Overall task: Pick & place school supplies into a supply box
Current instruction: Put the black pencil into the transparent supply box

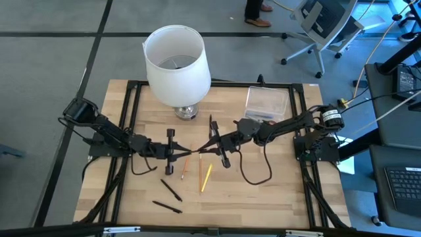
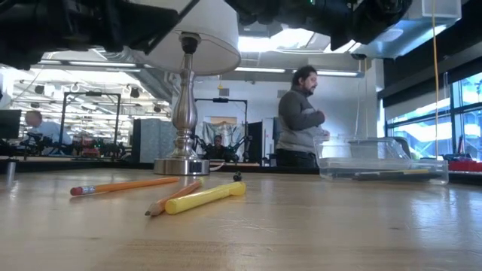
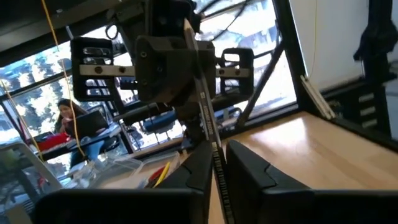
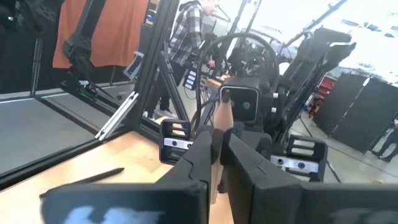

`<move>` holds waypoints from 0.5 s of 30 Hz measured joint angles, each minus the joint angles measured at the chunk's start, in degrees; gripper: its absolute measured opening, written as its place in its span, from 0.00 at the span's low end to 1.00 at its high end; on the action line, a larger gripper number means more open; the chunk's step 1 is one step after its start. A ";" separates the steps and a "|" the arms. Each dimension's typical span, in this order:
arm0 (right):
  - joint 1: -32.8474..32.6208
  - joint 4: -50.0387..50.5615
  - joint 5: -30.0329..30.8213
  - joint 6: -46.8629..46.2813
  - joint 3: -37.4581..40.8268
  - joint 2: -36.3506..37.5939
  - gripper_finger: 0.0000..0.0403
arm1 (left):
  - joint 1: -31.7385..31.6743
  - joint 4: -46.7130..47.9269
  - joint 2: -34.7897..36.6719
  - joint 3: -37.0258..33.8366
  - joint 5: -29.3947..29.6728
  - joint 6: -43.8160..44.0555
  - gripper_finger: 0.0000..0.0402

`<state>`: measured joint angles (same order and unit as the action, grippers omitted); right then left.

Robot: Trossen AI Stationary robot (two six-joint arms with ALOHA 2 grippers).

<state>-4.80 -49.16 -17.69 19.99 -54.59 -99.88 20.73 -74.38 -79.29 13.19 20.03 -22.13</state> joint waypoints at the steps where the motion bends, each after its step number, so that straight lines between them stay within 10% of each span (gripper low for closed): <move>1: 0.02 0.39 0.02 -0.02 0.00 0.00 0.07 | 0.00 0.67 0.02 0.00 0.12 -0.19 0.10; 15: 0.02 15.14 3.87 -0.13 0.07 4.37 0.07 | 2.15 3.63 0.00 -0.04 17.71 0.02 0.22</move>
<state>-4.78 -34.02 -13.82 19.86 -54.52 -95.51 22.88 -70.74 -79.29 13.15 37.74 -22.10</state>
